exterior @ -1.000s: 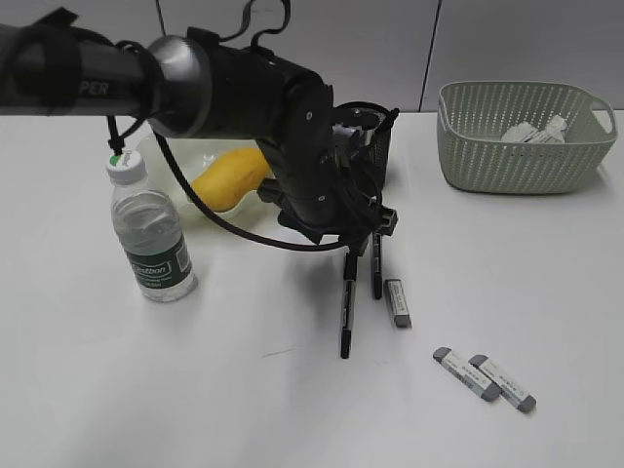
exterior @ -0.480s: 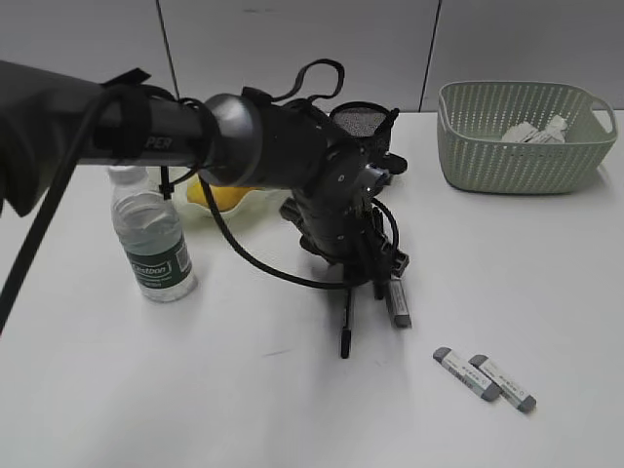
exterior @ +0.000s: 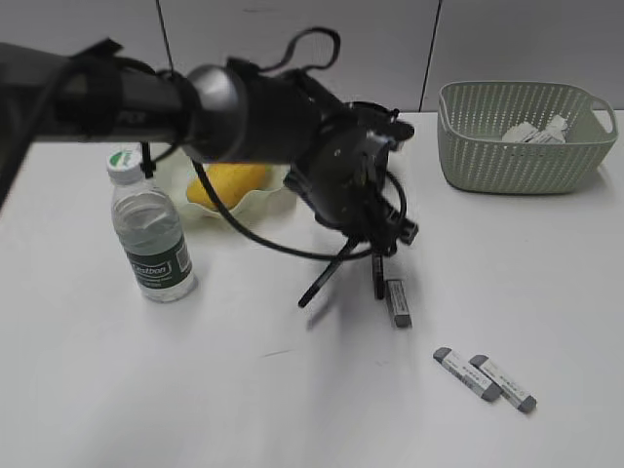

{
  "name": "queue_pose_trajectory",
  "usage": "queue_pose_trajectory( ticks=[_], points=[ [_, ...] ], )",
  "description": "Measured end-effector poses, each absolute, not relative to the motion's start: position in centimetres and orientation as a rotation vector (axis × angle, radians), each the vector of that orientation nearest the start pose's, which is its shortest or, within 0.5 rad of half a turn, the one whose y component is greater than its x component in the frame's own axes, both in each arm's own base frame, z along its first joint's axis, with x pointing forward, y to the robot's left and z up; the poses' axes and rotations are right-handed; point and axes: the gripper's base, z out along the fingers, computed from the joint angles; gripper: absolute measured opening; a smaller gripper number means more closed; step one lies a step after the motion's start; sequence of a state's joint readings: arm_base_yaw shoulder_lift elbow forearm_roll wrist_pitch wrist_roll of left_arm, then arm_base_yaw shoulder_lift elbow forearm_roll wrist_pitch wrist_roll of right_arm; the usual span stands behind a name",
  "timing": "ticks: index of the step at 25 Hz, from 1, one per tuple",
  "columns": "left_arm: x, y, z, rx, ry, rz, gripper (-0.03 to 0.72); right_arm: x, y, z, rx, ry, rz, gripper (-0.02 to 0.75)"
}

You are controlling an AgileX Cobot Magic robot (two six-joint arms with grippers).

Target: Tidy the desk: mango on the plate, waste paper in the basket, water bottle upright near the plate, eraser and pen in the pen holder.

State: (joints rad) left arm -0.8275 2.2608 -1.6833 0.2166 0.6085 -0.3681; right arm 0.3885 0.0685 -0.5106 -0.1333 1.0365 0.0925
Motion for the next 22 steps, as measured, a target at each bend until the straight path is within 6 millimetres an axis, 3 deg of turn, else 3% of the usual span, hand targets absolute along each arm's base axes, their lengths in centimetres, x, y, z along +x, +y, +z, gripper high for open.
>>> queue_pose_trajectory(
  ticks=[3,7,10,13,15,22],
  points=[
    [34.1,-34.9,19.0,0.736,2.35,-0.31,0.105,0.9,-0.8,28.3,-0.306,2.05,0.135,0.298],
    [35.6,-34.2,27.1,0.672,1.918,-0.491,0.105,0.9,-0.8,28.3,-0.306,2.05,0.135,0.298],
    [37.4,-33.1,30.2,0.62,1.628,-0.59,0.105,0.9,-0.8,28.3,-0.306,2.05,0.135,0.298],
    [39.5,-31.9,30.1,0.56,1.401,-0.677,0.105,0.9,-0.8,28.3,-0.306,2.051,0.134,0.298],
    [41.1,-31.2,28.3,0.532,1.315,-0.71,0.105,0.9,-0.8,28.3,-0.306,2.051,0.134,0.292],
    [43.3,-31.0,21.9,0.51,1.336,-0.735,0.105,0.9,-0.8,28.3,-0.306,2.051,0.134,0.253]
  ],
)
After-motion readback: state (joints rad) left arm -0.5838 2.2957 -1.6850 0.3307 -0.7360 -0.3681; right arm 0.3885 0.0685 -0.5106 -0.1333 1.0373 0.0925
